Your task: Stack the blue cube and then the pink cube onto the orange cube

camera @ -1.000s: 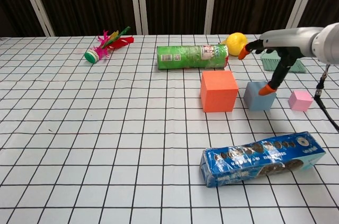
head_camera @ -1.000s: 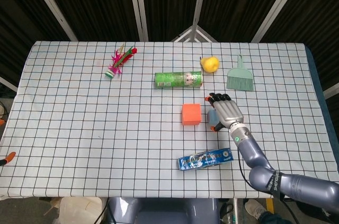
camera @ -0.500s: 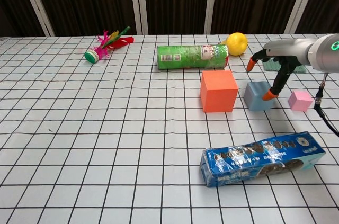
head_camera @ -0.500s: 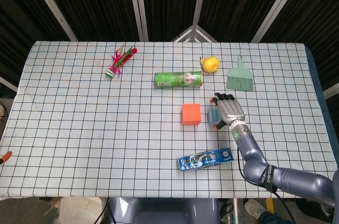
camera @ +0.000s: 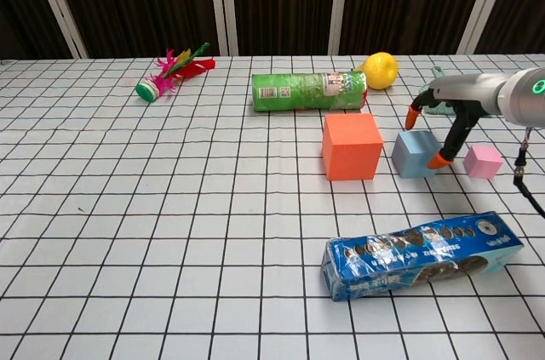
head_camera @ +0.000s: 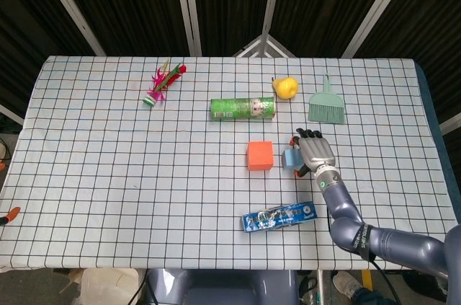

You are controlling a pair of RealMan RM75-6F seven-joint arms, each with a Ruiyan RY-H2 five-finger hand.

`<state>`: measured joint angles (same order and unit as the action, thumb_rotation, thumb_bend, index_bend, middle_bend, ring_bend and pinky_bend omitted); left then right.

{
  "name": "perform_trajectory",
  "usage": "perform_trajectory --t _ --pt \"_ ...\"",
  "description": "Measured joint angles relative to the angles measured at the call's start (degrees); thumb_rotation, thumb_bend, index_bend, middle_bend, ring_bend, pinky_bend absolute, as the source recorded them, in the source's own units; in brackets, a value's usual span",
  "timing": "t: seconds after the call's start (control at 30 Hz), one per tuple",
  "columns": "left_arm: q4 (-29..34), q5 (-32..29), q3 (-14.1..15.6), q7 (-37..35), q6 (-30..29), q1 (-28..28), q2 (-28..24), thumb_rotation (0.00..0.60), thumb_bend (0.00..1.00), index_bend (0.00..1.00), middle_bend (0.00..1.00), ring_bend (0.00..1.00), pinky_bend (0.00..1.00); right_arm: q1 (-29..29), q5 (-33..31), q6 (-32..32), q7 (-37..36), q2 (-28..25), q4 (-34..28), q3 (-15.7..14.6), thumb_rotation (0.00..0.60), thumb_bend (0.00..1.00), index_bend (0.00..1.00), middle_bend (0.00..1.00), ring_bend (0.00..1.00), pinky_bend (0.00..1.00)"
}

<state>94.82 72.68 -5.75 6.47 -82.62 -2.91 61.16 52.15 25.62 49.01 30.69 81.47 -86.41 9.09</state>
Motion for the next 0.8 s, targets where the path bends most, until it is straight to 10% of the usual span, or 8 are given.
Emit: perform_trajectory --t 0.8 --pt "0.0 -1.0 0.0 1.1 1.2 -0.6 0.2 0.600 0.20 0.16 0.00 0.00 0.02 1.7 0.6 0.0 -1.3 3.0 4.3 1.1 0.600 0.32 0.37 0.08 0.08 0.06"
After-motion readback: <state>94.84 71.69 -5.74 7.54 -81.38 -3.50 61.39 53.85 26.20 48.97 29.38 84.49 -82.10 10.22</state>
